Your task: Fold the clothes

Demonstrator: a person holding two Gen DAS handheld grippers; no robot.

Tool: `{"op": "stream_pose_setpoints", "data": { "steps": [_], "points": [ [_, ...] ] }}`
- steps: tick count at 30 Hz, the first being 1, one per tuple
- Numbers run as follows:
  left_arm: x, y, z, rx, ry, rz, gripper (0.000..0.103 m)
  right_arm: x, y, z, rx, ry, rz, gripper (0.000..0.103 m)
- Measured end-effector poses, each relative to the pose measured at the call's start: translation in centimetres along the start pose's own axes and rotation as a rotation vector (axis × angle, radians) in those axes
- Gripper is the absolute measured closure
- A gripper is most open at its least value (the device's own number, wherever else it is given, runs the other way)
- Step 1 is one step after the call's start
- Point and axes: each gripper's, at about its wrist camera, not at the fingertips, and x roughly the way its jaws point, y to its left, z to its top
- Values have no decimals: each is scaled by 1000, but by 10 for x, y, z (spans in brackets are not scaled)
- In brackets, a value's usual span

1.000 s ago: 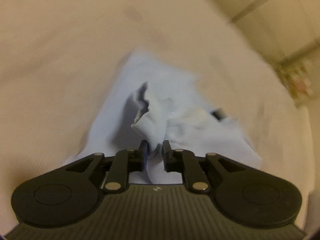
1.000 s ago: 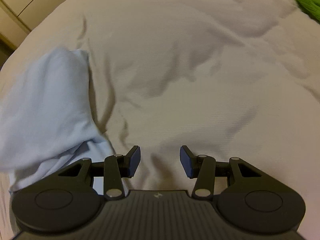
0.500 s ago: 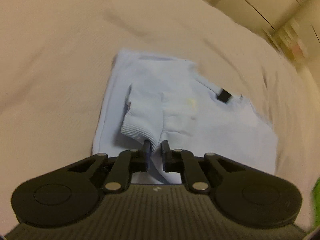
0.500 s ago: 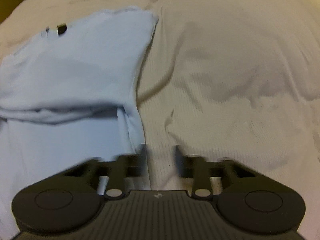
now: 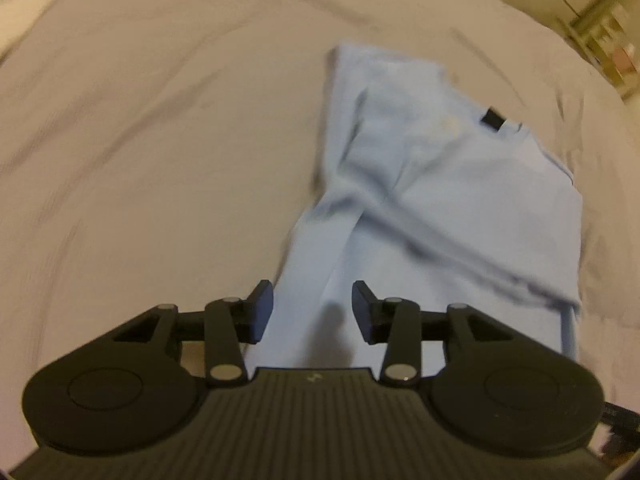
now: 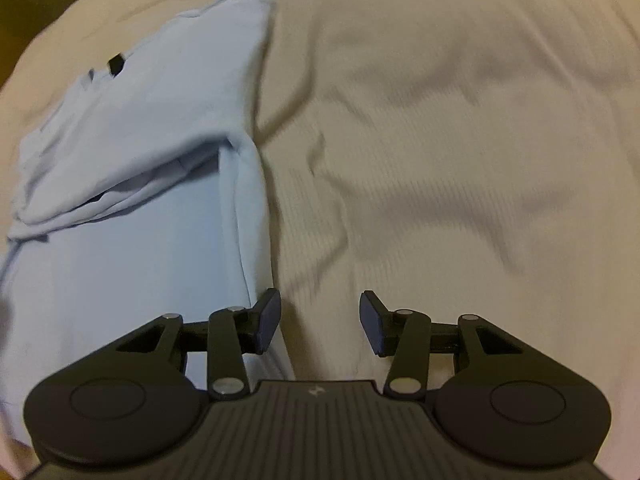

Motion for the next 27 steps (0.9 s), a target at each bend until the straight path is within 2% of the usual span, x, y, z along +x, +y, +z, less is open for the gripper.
{"op": "stream_pose_setpoints", "data": {
  "steps": [4,8,9,10,13,18,20,21,22,23,24,25,27],
  "points": [
    [-17,44,-47,-115,107,-32,64,-13,-33,-39,235,37,109,52],
    [-23,77,-82,-212,176,-98,55,-28,-53,-78,375,53,182,49],
    [-23,81,-86,-208,186,-107,55,-31,-56,-87,405,56,199,45],
    [-23,85,-91,-203,196,-115,55,-33,-56,-93,416,56,212,41],
    [-20,91,-97,-163,215,-129,55,-41,-51,-108,441,17,217,39],
    [-17,99,-98,-174,199,-200,50,-48,-33,-122,430,-53,194,34],
    [-12,99,-101,-191,193,-234,53,-41,-28,-125,396,-41,162,34],
    [-9,96,-102,-194,195,-253,59,-37,-27,-125,378,-31,151,34],
    [-7,92,-102,-184,192,-269,75,-31,-24,-126,359,-21,143,35],
    [-8,86,-102,-162,185,-262,90,-27,-22,-125,338,-13,140,40],
    [-10,81,-103,-140,177,-256,95,-26,-19,-122,310,-8,150,64],
    [-12,75,-103,-117,169,-250,97,-27,-17,-118,284,-1,161,83],
    [-37,67,-104,-57,111,-265,98,-35,-13,-111,236,18,185,90]
  ]
}}
